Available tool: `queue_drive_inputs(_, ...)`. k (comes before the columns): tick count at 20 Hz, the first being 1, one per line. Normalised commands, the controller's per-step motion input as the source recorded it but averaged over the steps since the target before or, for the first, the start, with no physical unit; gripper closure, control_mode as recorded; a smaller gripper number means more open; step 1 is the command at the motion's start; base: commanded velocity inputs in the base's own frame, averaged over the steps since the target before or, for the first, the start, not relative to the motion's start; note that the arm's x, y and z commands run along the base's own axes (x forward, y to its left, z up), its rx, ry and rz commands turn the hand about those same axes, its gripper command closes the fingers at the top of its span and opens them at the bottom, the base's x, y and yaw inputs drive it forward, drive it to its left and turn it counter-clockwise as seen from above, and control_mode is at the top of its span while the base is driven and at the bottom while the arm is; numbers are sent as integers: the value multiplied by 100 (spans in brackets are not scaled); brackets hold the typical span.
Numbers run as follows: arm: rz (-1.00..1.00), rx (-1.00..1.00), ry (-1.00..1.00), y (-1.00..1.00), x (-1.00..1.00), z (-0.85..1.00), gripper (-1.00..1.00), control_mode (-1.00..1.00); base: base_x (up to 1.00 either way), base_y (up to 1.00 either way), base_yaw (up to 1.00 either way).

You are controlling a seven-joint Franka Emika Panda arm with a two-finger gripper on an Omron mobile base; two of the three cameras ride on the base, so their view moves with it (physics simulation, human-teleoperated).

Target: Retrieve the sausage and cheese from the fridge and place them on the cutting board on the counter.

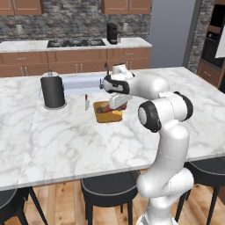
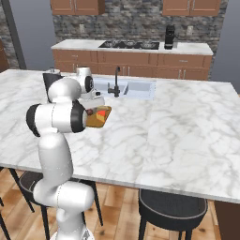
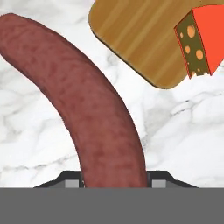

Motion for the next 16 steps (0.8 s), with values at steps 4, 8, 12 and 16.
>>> queue_drive_inputs(4,0,0,0,1,53,-32,100,-100,0,0,0)
queue_drive_inputs(8,0,0,0,10,57,-45,100,-100,0,0,0)
queue_drive_inputs(12,0,0,0,7,56,-34,100,-100,0,0,0)
queue_drive_inputs(16,0,0,0,0,47,-21,100,-100,0,0,0)
